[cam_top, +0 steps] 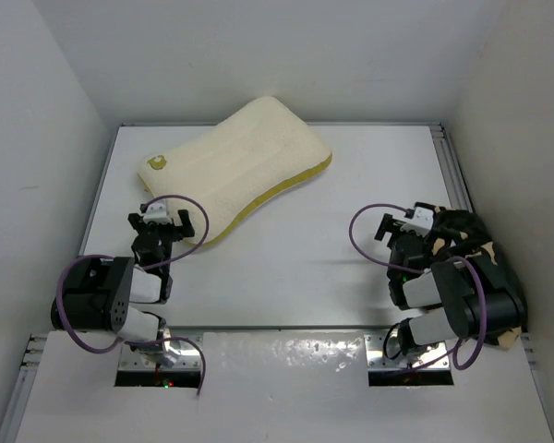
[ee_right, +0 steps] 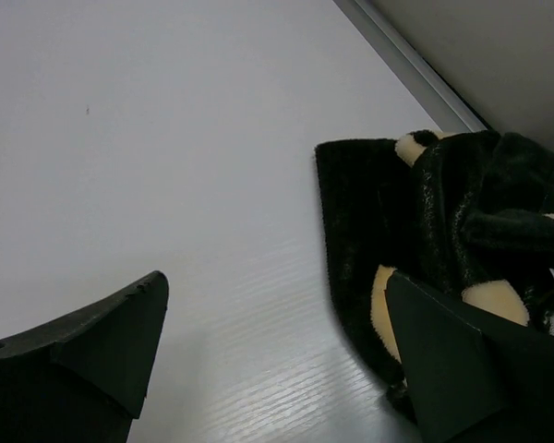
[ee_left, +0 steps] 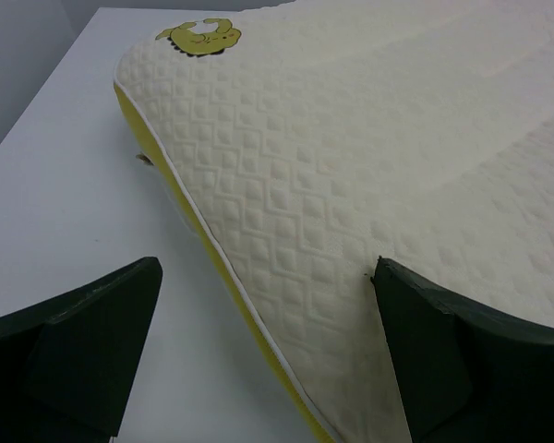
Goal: Put the pillow into the pillowcase
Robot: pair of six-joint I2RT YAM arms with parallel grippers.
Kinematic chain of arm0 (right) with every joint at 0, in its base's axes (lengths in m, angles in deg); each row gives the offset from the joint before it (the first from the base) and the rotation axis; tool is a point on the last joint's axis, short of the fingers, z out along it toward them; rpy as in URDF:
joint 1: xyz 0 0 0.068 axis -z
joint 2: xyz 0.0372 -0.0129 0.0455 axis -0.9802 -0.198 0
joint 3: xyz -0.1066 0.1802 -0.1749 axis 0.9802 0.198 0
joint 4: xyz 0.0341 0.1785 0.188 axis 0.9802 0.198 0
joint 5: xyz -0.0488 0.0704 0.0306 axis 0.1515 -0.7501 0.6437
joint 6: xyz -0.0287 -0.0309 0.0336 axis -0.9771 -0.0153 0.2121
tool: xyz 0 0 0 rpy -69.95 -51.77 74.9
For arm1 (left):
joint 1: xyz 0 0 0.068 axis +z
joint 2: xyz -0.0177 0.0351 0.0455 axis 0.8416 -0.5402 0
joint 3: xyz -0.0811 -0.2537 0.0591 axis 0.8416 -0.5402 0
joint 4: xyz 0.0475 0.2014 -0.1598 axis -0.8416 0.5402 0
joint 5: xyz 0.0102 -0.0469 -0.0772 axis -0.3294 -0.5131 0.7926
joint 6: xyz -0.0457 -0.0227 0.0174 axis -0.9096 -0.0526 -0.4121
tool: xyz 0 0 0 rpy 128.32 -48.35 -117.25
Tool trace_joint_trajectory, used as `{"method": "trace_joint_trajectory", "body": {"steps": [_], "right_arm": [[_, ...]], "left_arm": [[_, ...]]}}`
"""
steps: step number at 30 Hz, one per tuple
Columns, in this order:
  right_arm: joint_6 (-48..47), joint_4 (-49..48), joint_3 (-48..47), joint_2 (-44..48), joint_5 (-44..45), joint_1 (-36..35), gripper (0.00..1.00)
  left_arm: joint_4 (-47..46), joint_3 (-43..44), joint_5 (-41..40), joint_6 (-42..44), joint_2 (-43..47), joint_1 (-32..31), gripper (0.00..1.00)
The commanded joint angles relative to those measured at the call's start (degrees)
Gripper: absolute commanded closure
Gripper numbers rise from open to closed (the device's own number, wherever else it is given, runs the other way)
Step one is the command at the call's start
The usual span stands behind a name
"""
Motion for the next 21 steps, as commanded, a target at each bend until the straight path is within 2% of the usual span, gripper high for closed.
{"method": "trace_joint_trajectory", "body": {"steps": [1, 3, 5, 6, 7, 8, 9, 10, 11, 14, 15, 16, 17, 18, 19, 20, 21], "right_arm": [[0.5, -1.2, 5.3, 2.2, 0.3, -0.1, 0.01], [-1.0, -4.2, 6.7, 3.3, -2.3, -0.3, 0.01], [-5.5, -0.4, 6.6, 9.9, -1.3, -4.1, 0.01], [-7.2, 8.5, 5.4, 13.5, -1.5, -5.6, 0.01], [-10.6, 12.5, 2.5, 20.8, -2.6, -7.8, 0.01], [-12.0, 16.8, -0.3, 24.3, -4.5, -8.6, 0.01], [-15.7, 26.2, -3.0, 27.4, -8.7, -9.2, 0.01], [-16.7, 31.7, -9.9, 29.7, -10.6, -9.4, 0.01], [-17.3, 44.5, -13.9, 32.8, -13.7, -9.6, 0.01], [-17.3, 62.4, -31.4, 30.4, -11.2, -9.3, 0.01], [-10.2, 70.9, -39.3, 29.0, -5.2, -8.5, 0.01], [-7.4, 76.4, -43.1, 27.6, -4.4, -7.6, 0.04], [-6.9, 84.7, -46.0, 25.4, -11.3, -6.2, 0.27], [-6.7, 87.6, -49.8, 24.4, -13.8, -4.1, 0.64], [-4.9, 90.0, -51.3, 23.5, -12.9, -3.4, 0.86], [-2.3, 94.2, -52.3, 21.3, -10.8, -2.9, 0.88], [1.3, 96.2, -53.8, 20.3, -9.4, -1.8, 0.72]], "left_arm": [[-2.3, 0.9, 0.3, 0.0, -0.2, -0.2, 0.0], [-2.3, 0.9, 0.2, 0.0, -0.2, -0.2, 0.0], [-2.4, 1.2, 3.2, 1.0, 1.7, 0.1, 0.0], [7.4, 3.7, 4.4, 1.0, 4.6, 0.5, 0.0], [15.6, 6.9, 8.6, 1.6, 10.9, 0.7, 0.0], [22.5, 10.5, 11.2, 4.2, 12.7, 0.6, 0.0], [35.1, 18.8, 14.9, 11.2, 14.2, 0.5, 0.0], [40.7, 23.1, 14.8, 13.6, 14.6, 0.0, 0.0], [49.4, 31.9, 14.5, 16.9, 14.3, -0.5, 0.0], [60.6, 47.5, 13.5, 21.9, 10.0, -3.0, 0.0], [66.1, 49.7, 13.7, 25.0, 7.9, -5.2, 0.0], [69.2, 52.5, 14.1, 27.4, 7.3, -6.7, 0.0], [76.3, 53.3, 15.2, 33.3, 6.8, -10.5, 0.0], [79.8, 53.9, 15.7, 36.2, 5.4, -12.5, 0.0], [83.5, 55.0, 16.4, 38.4, 4.3, -14.2, 0.16], [88.5, 55.6, 16.8, 39.3, 3.2, -15.5, 0.32], [89.3, 56.1, 15.9, 37.6, 0.5, -17.2, 0.5]]}}
